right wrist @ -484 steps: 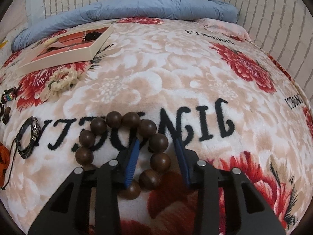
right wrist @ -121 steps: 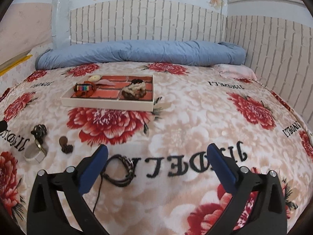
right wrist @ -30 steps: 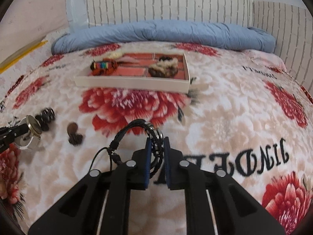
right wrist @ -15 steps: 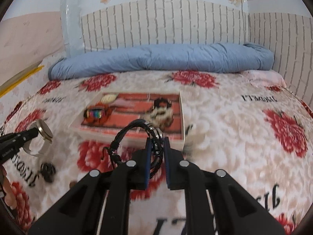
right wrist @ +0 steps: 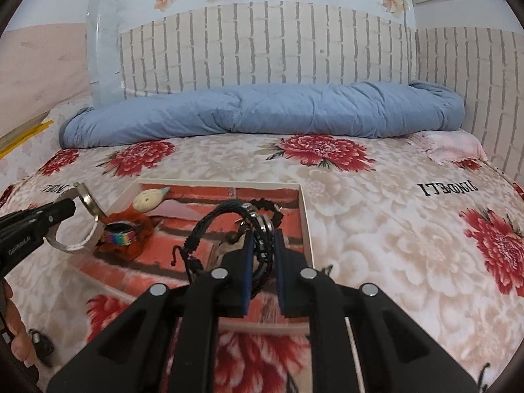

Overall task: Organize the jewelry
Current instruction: 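Carry both items into the brick tray and open both tools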

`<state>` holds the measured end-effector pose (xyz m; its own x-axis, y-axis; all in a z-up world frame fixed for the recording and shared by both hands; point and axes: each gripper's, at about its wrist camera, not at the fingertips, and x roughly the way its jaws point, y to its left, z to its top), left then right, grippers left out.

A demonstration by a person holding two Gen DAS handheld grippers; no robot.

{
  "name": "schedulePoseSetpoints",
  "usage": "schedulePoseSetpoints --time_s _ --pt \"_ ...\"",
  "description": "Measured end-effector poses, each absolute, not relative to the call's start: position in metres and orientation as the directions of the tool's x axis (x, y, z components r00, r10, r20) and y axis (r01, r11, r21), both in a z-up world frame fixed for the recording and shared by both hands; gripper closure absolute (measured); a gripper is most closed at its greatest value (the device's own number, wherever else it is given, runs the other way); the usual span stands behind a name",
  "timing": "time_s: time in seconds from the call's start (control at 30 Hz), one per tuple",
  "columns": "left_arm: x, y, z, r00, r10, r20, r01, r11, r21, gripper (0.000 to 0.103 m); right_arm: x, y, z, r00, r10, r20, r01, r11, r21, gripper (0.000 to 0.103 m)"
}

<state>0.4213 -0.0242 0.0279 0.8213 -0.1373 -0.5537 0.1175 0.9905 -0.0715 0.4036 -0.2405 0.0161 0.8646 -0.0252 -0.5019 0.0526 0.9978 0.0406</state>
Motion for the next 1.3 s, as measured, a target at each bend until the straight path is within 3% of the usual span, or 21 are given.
schedulePoseSetpoints --time_s 0.33,0.8,1.17,1.27,1.3 --pt "0.456 -0.04 -0.009 0.821 -0.079 -0.566 0.099 0.995 0.005 0.097 0.421 -0.249 0.004 0.899 -0.088 -0.43 0.113 0.993 0.032 0.091" --pt "0.476 -0.04 -0.039 0.772 -0.079 -0.63 0.107 0.994 0.006 0.096 0.456 -0.245 -0.041 0.811 -0.049 -0.584 0.078 0.997 0.025 0.091" --pt "0.478 -0.04 -0.044 0.775 -0.075 -0.627 0.109 0.994 0.016 0.091 0.463 -0.241 -0.049 0.782 -0.043 -0.622 0.063 0.998 0.011 0.089" --pt "0.477 -0.04 -0.044 0.777 -0.082 -0.624 0.115 0.993 0.014 0.08 0.462 -0.241 -0.048 0.783 -0.038 -0.62 0.059 0.998 0.012 0.089" --pt "0.476 -0.041 -0.044 0.78 -0.076 -0.621 0.111 0.994 0.018 0.06 0.461 -0.242 -0.048 0.784 -0.034 -0.619 0.056 0.998 0.016 0.089"
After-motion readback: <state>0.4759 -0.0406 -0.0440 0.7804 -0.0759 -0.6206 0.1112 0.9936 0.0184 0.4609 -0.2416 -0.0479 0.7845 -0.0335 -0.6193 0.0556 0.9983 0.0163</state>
